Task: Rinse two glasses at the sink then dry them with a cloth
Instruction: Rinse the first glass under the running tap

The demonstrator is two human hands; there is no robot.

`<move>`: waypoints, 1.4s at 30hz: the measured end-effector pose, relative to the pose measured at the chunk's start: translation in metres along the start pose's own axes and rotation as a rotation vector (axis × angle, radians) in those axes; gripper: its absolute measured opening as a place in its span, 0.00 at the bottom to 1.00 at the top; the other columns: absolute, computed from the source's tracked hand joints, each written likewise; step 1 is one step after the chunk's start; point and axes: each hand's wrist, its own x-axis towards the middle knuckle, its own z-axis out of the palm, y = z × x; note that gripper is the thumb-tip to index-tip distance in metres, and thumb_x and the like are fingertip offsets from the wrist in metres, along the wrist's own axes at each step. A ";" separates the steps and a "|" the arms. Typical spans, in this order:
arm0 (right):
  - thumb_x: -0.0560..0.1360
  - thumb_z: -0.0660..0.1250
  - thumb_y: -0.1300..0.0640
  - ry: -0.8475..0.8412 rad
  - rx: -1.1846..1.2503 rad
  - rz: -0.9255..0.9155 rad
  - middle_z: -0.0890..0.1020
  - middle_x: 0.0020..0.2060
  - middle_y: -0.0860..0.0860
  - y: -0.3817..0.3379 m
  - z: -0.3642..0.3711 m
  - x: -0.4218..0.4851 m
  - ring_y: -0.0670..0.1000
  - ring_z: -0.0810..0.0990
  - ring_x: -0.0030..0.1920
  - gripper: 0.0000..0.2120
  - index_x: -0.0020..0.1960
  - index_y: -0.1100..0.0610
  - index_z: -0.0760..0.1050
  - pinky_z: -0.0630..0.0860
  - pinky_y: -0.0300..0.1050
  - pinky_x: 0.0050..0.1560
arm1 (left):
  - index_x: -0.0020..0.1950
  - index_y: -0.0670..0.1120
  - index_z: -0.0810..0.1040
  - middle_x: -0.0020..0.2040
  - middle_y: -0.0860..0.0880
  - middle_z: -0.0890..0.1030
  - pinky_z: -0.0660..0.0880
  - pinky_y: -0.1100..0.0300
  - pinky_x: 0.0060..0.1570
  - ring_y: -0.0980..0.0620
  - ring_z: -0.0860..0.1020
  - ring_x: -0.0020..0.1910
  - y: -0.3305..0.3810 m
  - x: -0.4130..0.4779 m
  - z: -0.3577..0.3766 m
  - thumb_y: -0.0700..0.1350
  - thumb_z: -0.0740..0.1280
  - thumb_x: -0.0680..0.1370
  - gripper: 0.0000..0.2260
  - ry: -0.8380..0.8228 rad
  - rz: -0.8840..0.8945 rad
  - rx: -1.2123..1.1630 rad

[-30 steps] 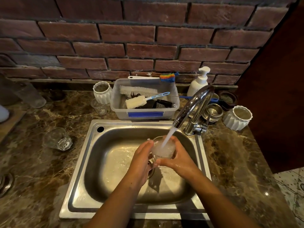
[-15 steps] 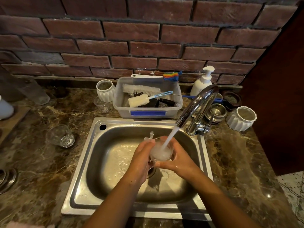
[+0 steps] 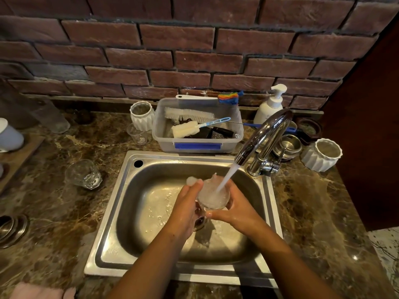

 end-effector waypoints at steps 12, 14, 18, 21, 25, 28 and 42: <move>0.65 0.81 0.55 0.032 0.018 0.001 0.77 0.61 0.42 -0.003 -0.005 -0.002 0.46 0.77 0.64 0.39 0.69 0.43 0.67 0.79 0.44 0.60 | 0.66 0.53 0.75 0.64 0.45 0.79 0.79 0.40 0.61 0.42 0.79 0.62 -0.003 -0.003 0.002 0.55 0.63 0.83 0.14 -0.019 -0.013 -0.008; 0.65 0.81 0.57 -0.006 0.006 0.004 0.77 0.61 0.39 -0.003 -0.002 -0.002 0.43 0.76 0.64 0.39 0.70 0.42 0.66 0.79 0.42 0.60 | 0.68 0.53 0.74 0.64 0.46 0.79 0.79 0.41 0.61 0.43 0.80 0.62 -0.003 -0.004 0.004 0.55 0.62 0.83 0.16 -0.006 -0.019 -0.011; 0.64 0.81 0.54 0.008 0.012 -0.002 0.76 0.63 0.43 -0.002 -0.005 -0.003 0.47 0.77 0.65 0.39 0.69 0.42 0.66 0.79 0.44 0.61 | 0.69 0.53 0.74 0.65 0.46 0.79 0.79 0.40 0.61 0.42 0.79 0.63 -0.005 -0.005 0.003 0.56 0.64 0.81 0.17 -0.005 -0.022 -0.010; 0.64 0.82 0.53 -0.008 0.019 0.006 0.76 0.64 0.41 -0.002 -0.001 -0.002 0.44 0.75 0.66 0.42 0.71 0.40 0.64 0.78 0.43 0.62 | 0.68 0.52 0.75 0.64 0.46 0.80 0.79 0.40 0.61 0.43 0.80 0.61 -0.005 -0.004 0.002 0.56 0.61 0.83 0.16 0.006 -0.013 0.004; 0.64 0.82 0.54 -0.005 0.020 0.006 0.77 0.63 0.43 -0.001 -0.005 -0.002 0.46 0.76 0.65 0.39 0.69 0.41 0.66 0.78 0.45 0.62 | 0.66 0.53 0.76 0.64 0.46 0.80 0.78 0.39 0.62 0.42 0.80 0.62 -0.004 -0.003 -0.001 0.57 0.62 0.82 0.15 0.009 -0.019 0.002; 0.66 0.81 0.58 0.020 0.040 0.015 0.76 0.62 0.43 -0.005 -0.004 -0.001 0.45 0.76 0.64 0.39 0.70 0.43 0.65 0.78 0.36 0.56 | 0.66 0.51 0.76 0.63 0.45 0.81 0.78 0.40 0.62 0.43 0.80 0.62 -0.004 -0.001 -0.001 0.56 0.61 0.83 0.16 0.012 -0.002 0.035; 0.66 0.80 0.52 0.060 0.428 0.199 0.80 0.61 0.54 0.014 0.021 -0.026 0.54 0.82 0.59 0.33 0.67 0.50 0.70 0.83 0.49 0.52 | 0.58 0.57 0.80 0.48 0.53 0.87 0.82 0.51 0.48 0.48 0.84 0.51 -0.020 -0.005 -0.005 0.61 0.57 0.83 0.15 -0.060 -0.040 0.091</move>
